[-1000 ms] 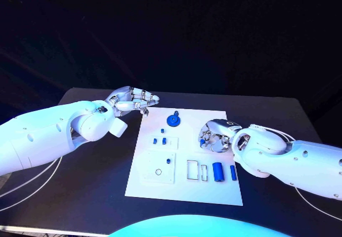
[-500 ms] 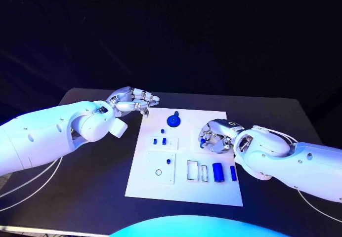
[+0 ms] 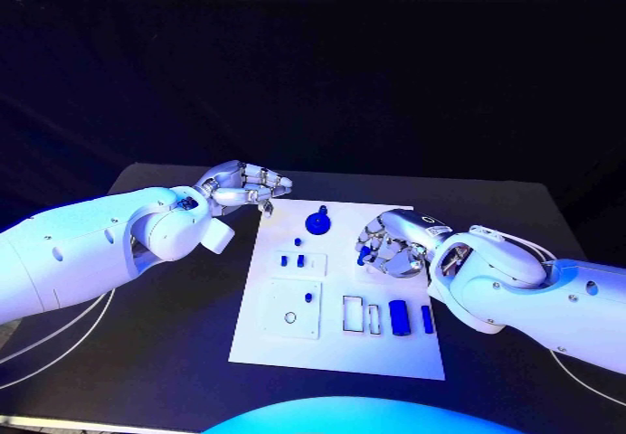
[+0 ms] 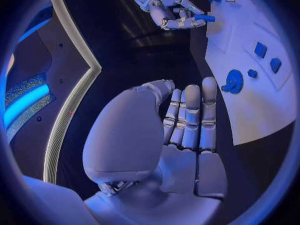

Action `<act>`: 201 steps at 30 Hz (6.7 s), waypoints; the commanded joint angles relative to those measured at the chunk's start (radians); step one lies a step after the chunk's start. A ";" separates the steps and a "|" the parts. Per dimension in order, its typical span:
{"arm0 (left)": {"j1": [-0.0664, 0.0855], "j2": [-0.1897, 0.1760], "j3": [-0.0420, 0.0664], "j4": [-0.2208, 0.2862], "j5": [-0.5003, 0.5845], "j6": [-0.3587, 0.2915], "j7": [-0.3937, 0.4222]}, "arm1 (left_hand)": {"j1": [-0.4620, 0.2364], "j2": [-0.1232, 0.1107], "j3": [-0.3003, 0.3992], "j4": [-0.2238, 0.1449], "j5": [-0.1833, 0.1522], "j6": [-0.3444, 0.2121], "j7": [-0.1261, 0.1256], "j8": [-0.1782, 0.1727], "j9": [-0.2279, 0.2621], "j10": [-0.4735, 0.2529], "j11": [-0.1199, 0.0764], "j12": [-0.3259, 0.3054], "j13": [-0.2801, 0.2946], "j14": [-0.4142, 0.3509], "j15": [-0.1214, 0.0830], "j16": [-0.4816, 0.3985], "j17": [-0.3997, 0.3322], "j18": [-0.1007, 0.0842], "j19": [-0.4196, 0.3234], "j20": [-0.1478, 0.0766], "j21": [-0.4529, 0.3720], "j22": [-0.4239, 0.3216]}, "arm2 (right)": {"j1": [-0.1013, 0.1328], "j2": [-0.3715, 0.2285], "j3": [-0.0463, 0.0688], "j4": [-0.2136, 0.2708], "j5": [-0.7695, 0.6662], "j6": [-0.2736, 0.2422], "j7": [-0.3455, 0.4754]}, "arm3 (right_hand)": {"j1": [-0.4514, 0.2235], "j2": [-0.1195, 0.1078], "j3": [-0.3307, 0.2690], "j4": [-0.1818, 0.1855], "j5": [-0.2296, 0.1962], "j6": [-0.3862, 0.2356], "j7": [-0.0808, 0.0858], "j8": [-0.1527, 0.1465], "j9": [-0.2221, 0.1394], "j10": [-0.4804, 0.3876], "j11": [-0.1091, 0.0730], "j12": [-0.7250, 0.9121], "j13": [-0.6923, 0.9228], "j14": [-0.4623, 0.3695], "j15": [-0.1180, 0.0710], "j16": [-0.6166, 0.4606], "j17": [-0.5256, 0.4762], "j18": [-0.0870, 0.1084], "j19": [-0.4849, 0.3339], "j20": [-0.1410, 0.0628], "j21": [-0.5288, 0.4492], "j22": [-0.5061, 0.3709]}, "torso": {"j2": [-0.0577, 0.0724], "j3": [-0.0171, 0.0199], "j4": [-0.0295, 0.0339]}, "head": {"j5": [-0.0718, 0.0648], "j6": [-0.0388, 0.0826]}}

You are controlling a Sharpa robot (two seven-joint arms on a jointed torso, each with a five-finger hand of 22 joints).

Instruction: Assemble the parts on the task board

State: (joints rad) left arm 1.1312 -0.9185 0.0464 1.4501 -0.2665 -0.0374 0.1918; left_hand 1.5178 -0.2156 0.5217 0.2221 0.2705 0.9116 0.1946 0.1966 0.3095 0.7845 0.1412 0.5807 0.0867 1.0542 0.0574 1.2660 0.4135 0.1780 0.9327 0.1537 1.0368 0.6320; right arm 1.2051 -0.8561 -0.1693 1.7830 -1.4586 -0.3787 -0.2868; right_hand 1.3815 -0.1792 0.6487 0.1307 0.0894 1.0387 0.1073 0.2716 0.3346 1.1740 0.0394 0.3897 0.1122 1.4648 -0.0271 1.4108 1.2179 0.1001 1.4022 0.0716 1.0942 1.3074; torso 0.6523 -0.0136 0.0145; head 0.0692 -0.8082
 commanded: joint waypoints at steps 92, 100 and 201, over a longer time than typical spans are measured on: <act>0.001 0.030 -0.001 -0.012 0.009 0.028 -0.004 | -0.022 0.006 0.004 -0.005 -0.005 -0.007 -0.003 0.011 0.005 -0.012 0.000 0.011 0.000 0.000 0.007 0.007 -0.002 0.008 0.000 0.005 -0.007 -0.004 | -0.137 0.332 -0.026 -0.118 -0.107 0.110 -0.042 | -0.037 -0.001 0.019 -0.028 0.012 -0.027 0.005 0.095 0.122 -0.008 0.007 -0.018 0.004 0.036 -0.001 0.000 -0.011 -0.005 -0.009 0.003 -0.033 0.080 | 0.001 -0.0009 0.0003 | 0.067 -0.025; 0.001 0.031 -0.001 -0.012 0.009 0.031 -0.005 | -0.024 0.005 0.004 -0.005 -0.005 -0.008 -0.003 0.011 0.006 -0.013 0.000 0.011 0.000 0.000 0.007 0.007 -0.002 0.008 0.000 0.005 -0.008 -0.004 | -0.139 0.337 -0.027 -0.121 -0.100 0.125 -0.033 | -0.058 -0.008 0.015 -0.037 0.005 -0.048 0.016 0.083 0.122 -0.028 0.017 -0.027 0.005 0.034 0.007 -0.002 -0.014 -0.004 -0.012 0.009 -0.041 0.079 | 0.001 -0.0006 0.0007 | 0.067 -0.025; 0.000 0.012 -0.012 0.006 0.029 0.013 0.009 | -0.036 0.003 0.004 -0.006 -0.007 -0.018 -0.002 0.013 0.009 -0.020 0.001 0.016 0.000 -0.002 0.008 0.008 -0.003 0.008 0.000 0.006 -0.011 -0.007 | -0.094 -0.206 -0.030 0.112 0.317 0.100 -0.226 | -0.203 0.061 -0.711 0.164 0.174 -0.080 -0.010 0.146 0.068 0.292 -0.018 1.079 1.291 0.084 -0.018 0.125 0.243 -0.037 0.077 -0.010 0.114 0.179 | -0.006 -0.0002 -0.0052 | -0.096 -0.021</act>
State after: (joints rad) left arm 1.1305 -0.9067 0.0338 1.4530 -0.2464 -0.0293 0.1869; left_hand 1.4927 -0.2144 0.5244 0.2193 0.2705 0.9006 0.1909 0.2072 0.3178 0.7703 0.1410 0.5916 0.0867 1.0542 0.0573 1.2698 0.4115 0.1779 0.9326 0.1536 1.0290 0.6267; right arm 1.1135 -1.0657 -0.1997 1.8980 -1.1233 -0.2868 -0.4919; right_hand 1.1895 -0.1158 -0.0550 0.2943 0.2692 0.9550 0.1025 0.4112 0.4016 1.4615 0.0269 1.4692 1.3081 1.4666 -0.0361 1.5323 1.3079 0.0690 1.4594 0.0646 1.2083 1.3078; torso 0.6455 -0.0141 0.0091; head -0.0276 -0.8299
